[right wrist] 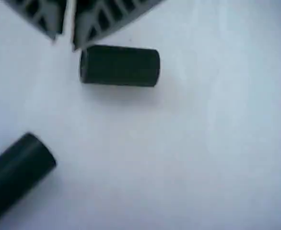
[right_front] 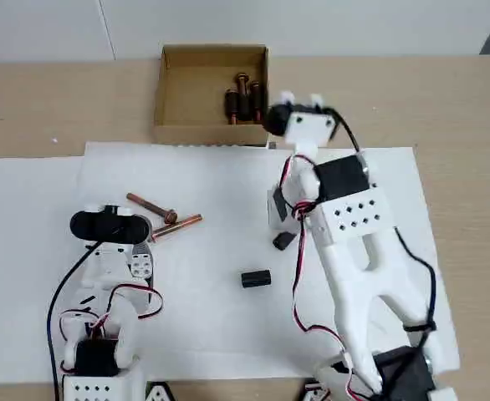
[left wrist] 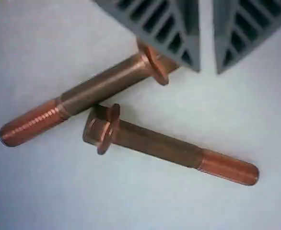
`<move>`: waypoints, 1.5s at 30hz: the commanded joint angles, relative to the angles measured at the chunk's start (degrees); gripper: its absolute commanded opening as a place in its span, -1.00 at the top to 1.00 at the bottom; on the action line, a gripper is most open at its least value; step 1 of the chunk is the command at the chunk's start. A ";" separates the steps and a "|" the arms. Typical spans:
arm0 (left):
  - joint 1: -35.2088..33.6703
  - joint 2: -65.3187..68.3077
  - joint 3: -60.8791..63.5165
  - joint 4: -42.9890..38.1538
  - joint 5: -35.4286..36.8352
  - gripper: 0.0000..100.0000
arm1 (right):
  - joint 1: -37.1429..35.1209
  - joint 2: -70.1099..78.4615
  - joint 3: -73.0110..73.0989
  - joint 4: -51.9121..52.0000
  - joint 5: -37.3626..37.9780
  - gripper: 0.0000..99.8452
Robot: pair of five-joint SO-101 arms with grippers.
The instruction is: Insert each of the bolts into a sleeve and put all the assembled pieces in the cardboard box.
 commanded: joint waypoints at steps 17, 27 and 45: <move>-0.09 -0.44 -0.31 0.00 -0.44 0.99 | 0.31 17.01 4.13 -12.97 -6.24 0.94; -0.09 -0.44 -0.31 0.00 -0.44 0.99 | 0.31 17.10 4.13 -14.90 -6.24 0.68; -0.09 -0.44 -0.31 0.00 -0.44 0.99 | -0.92 21.32 4.13 -19.56 -6.24 0.68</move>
